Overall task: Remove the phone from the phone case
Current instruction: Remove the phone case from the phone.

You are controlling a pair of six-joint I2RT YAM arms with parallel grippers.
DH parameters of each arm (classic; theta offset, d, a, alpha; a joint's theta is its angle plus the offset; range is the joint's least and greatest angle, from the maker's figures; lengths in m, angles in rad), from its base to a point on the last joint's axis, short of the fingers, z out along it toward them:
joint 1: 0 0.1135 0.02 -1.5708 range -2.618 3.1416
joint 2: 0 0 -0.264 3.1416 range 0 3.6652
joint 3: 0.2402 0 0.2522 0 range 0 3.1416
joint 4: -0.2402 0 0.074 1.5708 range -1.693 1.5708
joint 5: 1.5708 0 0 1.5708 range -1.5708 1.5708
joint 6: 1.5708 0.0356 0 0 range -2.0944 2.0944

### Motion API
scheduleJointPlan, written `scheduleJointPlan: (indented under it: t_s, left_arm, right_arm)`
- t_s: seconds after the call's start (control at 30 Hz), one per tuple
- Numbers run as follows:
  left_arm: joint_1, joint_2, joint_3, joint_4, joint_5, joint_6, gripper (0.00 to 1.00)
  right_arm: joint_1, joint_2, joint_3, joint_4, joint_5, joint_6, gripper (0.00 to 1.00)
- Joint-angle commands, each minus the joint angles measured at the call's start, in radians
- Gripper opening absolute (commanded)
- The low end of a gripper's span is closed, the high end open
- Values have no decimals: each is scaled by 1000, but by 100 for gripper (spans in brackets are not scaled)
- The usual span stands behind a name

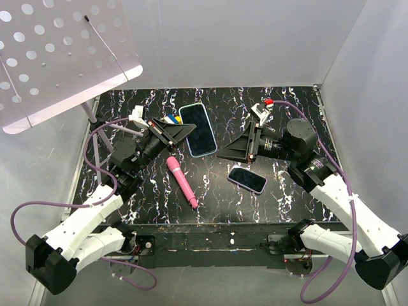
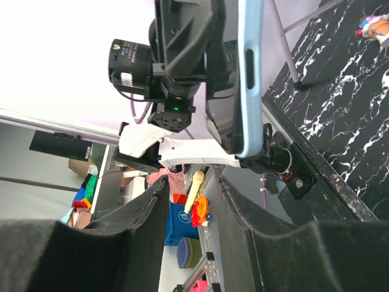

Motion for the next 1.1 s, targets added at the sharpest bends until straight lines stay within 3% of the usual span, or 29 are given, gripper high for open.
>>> scheduleJointPlan:
  t_s: [0.0, 1.07]
  left_arm:
    - [4, -36, -11, 69, -19, -15, 0]
    - [2, 8, -31, 245, 93, -122, 0]
  right_arm:
    - [-3, 2, 57, 82, -3, 19, 43]
    - [-36, 136, 54, 44, 80, -19, 41]
